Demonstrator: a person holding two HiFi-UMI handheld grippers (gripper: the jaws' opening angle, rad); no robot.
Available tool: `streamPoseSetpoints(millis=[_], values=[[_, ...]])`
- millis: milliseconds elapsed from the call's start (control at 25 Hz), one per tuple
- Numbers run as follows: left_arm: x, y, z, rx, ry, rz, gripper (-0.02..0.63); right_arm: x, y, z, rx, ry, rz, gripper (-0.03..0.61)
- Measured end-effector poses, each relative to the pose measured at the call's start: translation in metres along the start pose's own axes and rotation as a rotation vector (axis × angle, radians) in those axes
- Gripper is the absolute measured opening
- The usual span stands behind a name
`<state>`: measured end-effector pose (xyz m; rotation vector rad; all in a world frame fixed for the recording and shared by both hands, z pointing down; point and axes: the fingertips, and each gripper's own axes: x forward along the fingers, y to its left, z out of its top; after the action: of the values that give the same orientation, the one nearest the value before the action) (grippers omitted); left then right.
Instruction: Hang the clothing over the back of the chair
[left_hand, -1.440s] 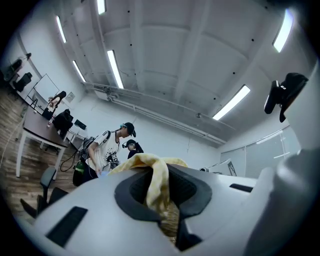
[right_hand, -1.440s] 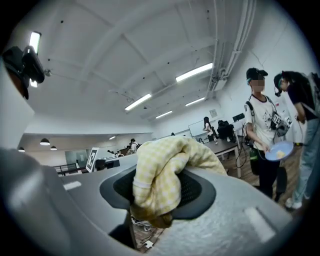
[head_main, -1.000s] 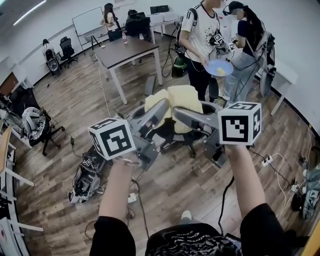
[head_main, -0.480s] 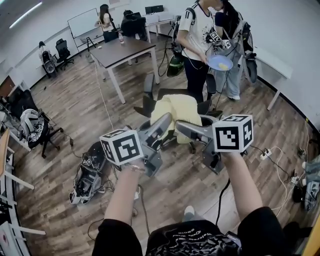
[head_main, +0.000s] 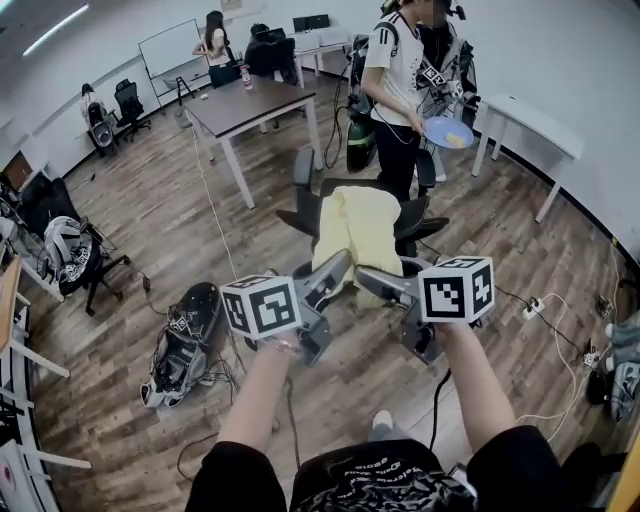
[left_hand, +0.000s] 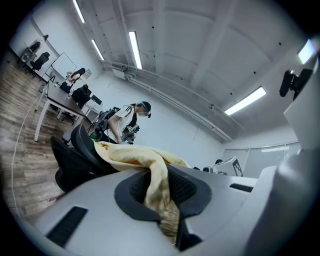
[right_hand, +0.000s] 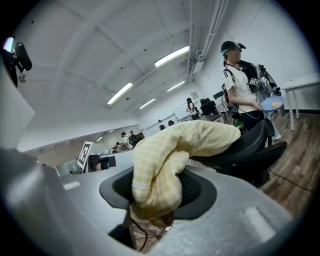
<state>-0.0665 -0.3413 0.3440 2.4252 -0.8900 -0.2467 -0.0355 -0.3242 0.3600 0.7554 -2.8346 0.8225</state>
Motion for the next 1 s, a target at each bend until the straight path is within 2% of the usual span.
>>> streamPoseSetpoints(millis=[280, 480, 720, 1000], values=[[-0.006, 0.018, -0.034, -0.031, 0.044, 0.045, 0.040, 0.008, -0.009, -0.037, 0.041, 0.034, -0.006, 0.181], [-0.003, 0.046, -0.069, -0.015, 0.104, 0.127, 0.040, 0.020, -0.029, -0.078, 0.011, 0.063, -0.032, 0.184], [0.000, 0.057, -0.093, -0.005, 0.100, 0.157, 0.040, 0.022, -0.046, -0.103, 0.063, 0.073, -0.039, 0.189], [0.012, 0.086, -0.124, -0.012, 0.138, 0.227, 0.040, 0.025, -0.073, -0.128, 0.134, 0.098, -0.060, 0.190]])
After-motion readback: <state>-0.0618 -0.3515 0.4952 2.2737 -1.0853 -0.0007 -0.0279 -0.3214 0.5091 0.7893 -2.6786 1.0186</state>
